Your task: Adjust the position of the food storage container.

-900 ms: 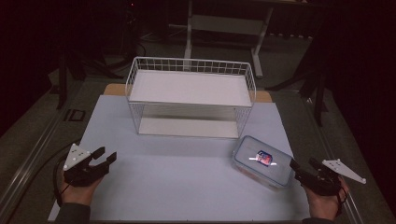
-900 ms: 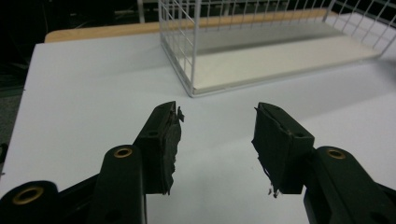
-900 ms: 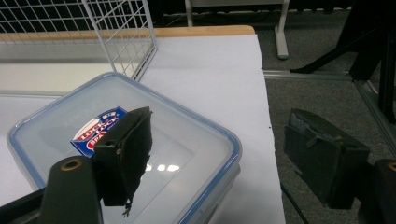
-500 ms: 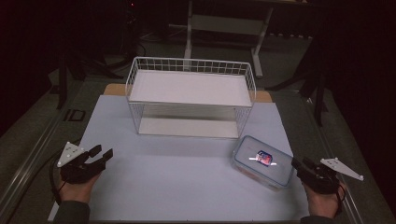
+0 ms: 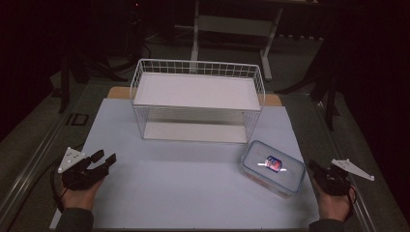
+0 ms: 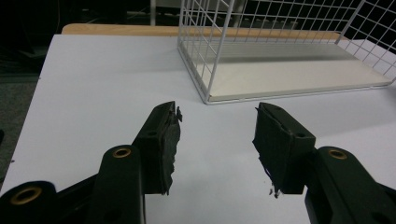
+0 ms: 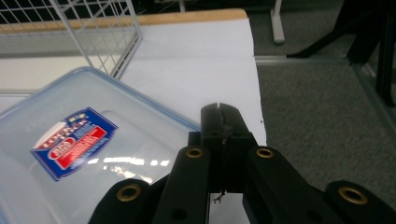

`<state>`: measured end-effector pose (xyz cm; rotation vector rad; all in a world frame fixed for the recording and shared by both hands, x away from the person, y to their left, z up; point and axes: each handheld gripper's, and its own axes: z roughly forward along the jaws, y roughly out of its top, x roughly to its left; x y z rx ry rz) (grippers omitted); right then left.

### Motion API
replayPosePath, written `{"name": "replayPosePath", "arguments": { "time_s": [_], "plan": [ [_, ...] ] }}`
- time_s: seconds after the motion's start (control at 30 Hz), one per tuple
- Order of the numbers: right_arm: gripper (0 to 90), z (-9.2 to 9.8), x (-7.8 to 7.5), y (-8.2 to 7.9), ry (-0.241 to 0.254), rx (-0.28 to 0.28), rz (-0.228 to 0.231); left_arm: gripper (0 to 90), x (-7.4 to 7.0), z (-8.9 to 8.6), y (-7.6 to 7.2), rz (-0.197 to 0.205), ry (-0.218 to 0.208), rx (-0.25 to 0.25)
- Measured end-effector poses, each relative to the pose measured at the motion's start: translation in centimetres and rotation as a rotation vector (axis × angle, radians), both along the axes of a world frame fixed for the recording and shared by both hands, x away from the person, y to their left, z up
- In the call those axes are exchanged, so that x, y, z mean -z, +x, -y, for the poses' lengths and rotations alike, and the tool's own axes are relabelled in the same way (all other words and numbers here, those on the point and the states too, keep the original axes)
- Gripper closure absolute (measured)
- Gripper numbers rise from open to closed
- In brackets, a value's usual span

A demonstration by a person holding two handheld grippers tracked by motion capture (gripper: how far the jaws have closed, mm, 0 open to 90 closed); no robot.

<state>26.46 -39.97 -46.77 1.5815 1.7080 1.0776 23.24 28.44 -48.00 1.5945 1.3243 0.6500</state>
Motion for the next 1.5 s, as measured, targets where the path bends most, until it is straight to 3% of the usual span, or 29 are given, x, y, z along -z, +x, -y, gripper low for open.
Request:
{"name": "replayPosePath", "arguments": {
  "time_s": [0.2,0.67,1.3,1.5],
  "plan": [
    [89.7,0.5,1.2,0.7,0.010,0.018,-0.069,48.8,0.0,0.0,0.0,0.005,-0.003,-0.003],
    [89.9,0.5,1.7,1.3,0.039,0.008,-0.106,48.4,0.1,0.2,0.1,0.002,0.001,0.004],
    [89.8,-5.9,1.3,4.5,-0.039,-0.149,-0.141,48.3,0.0,0.3,0.0,0.011,-0.001,0.022],
    [89.9,-7.7,1.4,5.0,-0.026,-0.185,-0.143,48.3,0.0,0.4,0.0,0.013,0.004,0.026]
  ]
}}
